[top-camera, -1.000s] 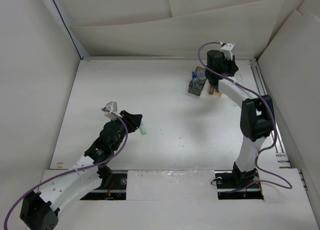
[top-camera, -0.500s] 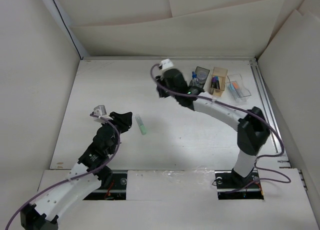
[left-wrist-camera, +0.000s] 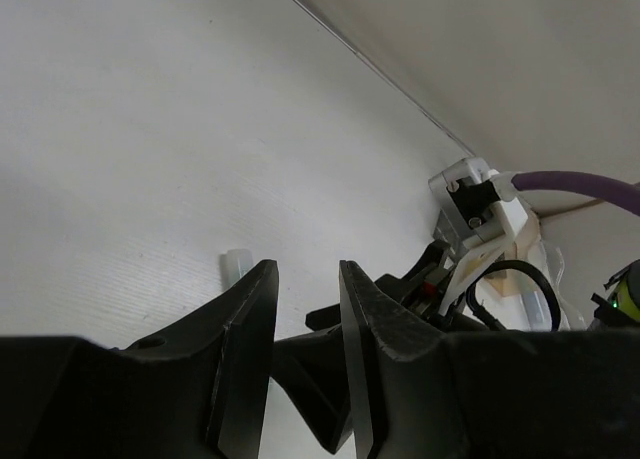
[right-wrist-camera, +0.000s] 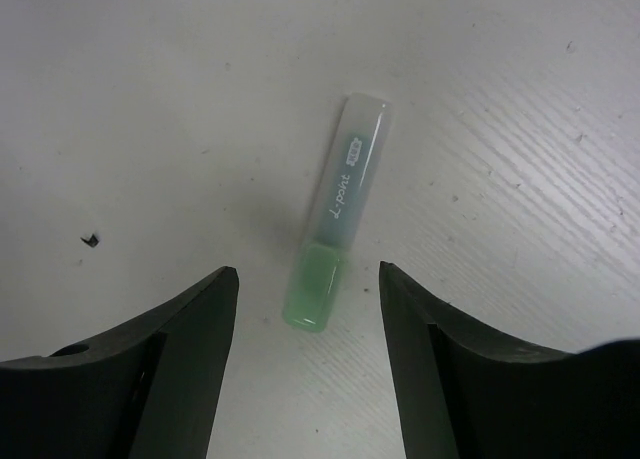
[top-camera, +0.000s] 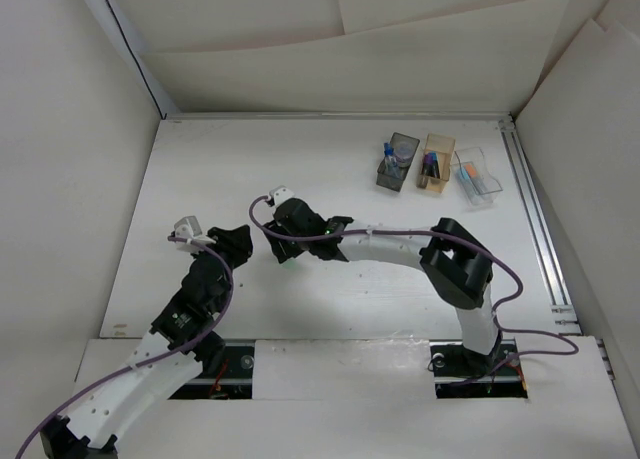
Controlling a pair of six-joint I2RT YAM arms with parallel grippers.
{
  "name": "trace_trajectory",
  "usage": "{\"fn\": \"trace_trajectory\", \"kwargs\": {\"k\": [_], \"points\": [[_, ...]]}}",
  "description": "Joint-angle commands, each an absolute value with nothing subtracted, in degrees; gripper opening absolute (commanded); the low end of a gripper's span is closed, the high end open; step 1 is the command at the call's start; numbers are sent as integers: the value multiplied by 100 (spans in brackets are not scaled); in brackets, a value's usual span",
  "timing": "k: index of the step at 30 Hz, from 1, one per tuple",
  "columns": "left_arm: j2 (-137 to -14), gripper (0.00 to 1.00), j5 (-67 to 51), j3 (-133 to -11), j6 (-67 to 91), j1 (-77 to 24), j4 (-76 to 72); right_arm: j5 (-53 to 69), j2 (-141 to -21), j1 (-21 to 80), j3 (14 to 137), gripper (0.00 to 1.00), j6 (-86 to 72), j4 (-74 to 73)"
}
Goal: Sort the stationery into containers
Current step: Grab a piece of stationery with the right arm, then place the stationery into the container
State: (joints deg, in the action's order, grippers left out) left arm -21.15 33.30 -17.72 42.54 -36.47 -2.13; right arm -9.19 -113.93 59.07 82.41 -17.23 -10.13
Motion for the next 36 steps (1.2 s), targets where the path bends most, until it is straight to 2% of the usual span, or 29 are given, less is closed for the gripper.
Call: {"fn": "trace_trajectory", "kwargs": {"k": [1,5,12,13,14,16,17,20,28,31,35,36], "points": [[-2197,28,3489,-1969,4280,-3630,-281,-1150,-11522,6055,8218,65,-1951,-809],[-2259,28,3366,-1907,4280,-3630,-475,-1528,-11733,6117,8218,63,-2029,-809],[-2251,28,3366,-1854,4332,-3630,-527,-1591,-12102,6170,8218,54,-2188,-809],[-2250,28,3366,-1854,4333,-3630,-527,-1591,-12103,6170,8218,50,-2241,-809],[-2198,28,3366,-1854,4333,-3630,-475,-1591,-12103,6170,8218,38,-2241,-809],[-2197,28,3366,-1802,4333,-3630,-475,-1810,-12103,6170,8218,24,-2312,-809],[-2197,28,3366,-1802,4333,-3630,-475,-1889,-12103,6170,8218,10,-2372,-809],[-2258,28,3253,-1802,4333,-3630,-527,-2065,-11919,6170,8156,1,-2435,-809],[-2653,31,2673,-1749,4149,-3630,-1071,-2443,-10426,5635,7586,0,-2320,-756],[-3163,34,2049,-1810,3981,-3630,-1492,-2443,-9803,4941,7234,0,-2198,-756],[-3875,40,1311,-1950,3788,-3630,-1818,-2496,-9098,3615,6804,0,-2075,-1028],[-3998,41,1127,-1951,3788,-3630,-1880,-2496,-8992,3012,6751,0,-2074,-1089]]}}
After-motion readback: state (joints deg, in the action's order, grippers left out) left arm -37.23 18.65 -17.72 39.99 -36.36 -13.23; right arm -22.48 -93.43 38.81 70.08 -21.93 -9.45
